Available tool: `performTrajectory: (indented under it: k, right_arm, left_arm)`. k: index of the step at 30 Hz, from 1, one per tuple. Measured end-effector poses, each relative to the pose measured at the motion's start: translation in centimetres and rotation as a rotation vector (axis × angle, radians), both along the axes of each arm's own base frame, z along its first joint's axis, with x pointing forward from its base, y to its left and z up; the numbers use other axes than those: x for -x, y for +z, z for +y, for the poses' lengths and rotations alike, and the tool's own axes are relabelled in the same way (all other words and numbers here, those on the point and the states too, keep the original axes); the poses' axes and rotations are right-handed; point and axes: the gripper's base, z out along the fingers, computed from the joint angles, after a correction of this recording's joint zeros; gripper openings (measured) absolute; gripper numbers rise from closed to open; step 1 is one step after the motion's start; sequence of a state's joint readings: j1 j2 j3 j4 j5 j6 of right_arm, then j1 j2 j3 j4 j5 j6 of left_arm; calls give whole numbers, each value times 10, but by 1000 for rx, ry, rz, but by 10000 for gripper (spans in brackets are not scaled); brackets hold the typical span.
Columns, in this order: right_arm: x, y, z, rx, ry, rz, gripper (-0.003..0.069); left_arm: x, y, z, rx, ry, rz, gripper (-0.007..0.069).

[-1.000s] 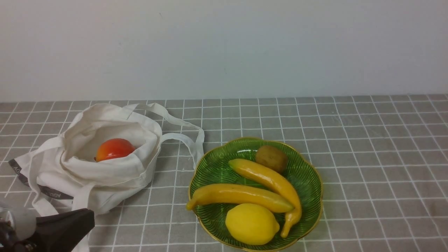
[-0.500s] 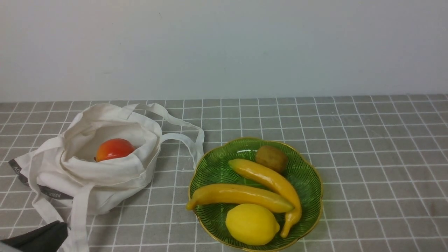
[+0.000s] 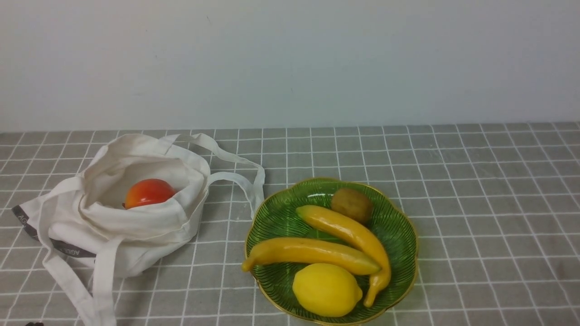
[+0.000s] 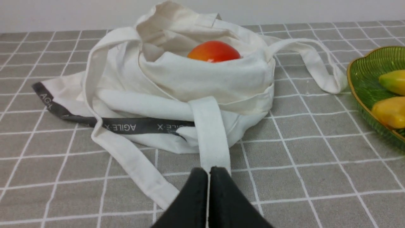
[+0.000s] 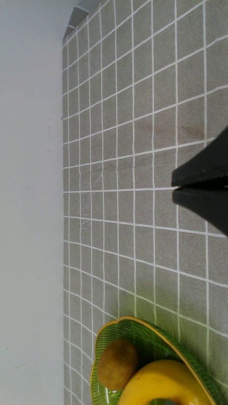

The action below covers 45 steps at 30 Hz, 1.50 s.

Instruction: Take the fruit out of the bag on the grey coffee tablecloth and place them on the plate.

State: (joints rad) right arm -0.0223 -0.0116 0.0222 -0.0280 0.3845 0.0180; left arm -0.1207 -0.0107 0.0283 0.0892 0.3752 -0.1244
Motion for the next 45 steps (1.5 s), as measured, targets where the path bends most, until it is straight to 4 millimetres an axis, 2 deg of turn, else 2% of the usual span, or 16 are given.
performTrajectory:
  k: [10, 45]
  right_arm:
    - [0, 0, 0, 0, 0, 0, -16]
    - [0, 0, 0, 0, 0, 0, -16]
  left_arm:
    - [0, -1, 3, -1, 48, 6, -8]
    - [0, -1, 2, -30, 34, 5, -8]
